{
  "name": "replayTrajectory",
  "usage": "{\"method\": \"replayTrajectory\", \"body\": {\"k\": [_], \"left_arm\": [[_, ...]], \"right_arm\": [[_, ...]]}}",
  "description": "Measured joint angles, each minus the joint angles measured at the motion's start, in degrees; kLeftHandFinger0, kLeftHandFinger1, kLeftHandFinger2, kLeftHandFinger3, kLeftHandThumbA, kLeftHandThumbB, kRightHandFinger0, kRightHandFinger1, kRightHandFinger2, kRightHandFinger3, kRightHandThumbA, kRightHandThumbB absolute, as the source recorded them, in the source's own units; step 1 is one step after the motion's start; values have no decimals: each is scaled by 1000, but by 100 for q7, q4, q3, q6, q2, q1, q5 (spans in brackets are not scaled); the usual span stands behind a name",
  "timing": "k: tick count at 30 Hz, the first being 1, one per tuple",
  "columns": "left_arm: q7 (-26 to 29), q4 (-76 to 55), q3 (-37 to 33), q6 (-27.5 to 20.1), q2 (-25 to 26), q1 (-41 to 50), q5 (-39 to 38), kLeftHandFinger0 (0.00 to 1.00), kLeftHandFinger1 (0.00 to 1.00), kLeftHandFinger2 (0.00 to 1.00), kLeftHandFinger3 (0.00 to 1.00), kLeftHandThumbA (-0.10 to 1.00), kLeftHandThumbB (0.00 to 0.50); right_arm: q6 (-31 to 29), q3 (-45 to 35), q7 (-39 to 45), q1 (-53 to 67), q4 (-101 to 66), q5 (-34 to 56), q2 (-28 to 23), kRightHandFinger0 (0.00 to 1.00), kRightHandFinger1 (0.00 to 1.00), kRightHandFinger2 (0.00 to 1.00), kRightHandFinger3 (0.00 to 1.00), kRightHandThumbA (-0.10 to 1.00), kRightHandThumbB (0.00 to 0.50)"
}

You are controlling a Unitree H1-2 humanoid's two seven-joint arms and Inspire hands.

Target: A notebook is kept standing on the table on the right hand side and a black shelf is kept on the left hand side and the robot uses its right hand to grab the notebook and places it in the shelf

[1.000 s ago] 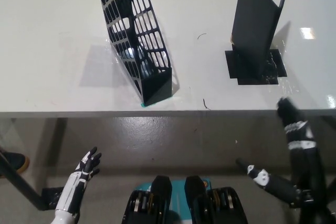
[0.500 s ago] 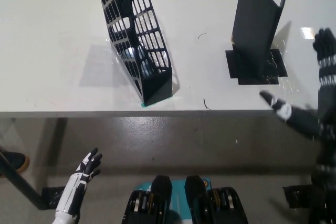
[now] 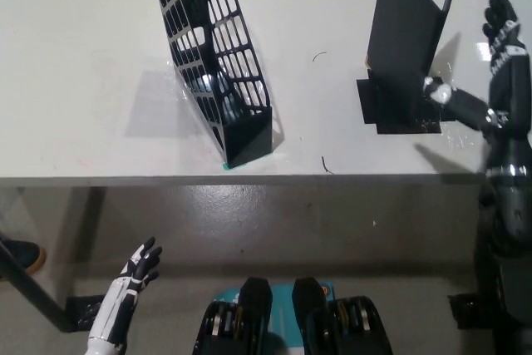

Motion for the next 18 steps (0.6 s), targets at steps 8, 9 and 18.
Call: {"method": "replayTrajectory", "body": {"k": [8, 9, 18], "left_arm": [[-1, 4, 1, -40, -1, 1, 44, 1000, 1000, 1000, 1000, 1000, 89], [-2, 7, 1, -43, 0, 1, 45, 1000, 1000, 1000, 1000, 1000, 90], [-2, 26, 1, -68, -1, 26, 48, 1000, 1000, 1000, 1000, 1000, 81]], "right_arm": [[16, -17, -352, -1154, 2132, -14, -121, 1000, 1000, 1000, 1000, 1000, 435], [-6, -26, -383, -1331, 2464, 1, -138, 1000, 1000, 1000, 1000, 1000, 451], [-329, -584, -314, -2762, 5104, 530, -161, 1000, 1000, 1000, 1000, 929, 387]]}}
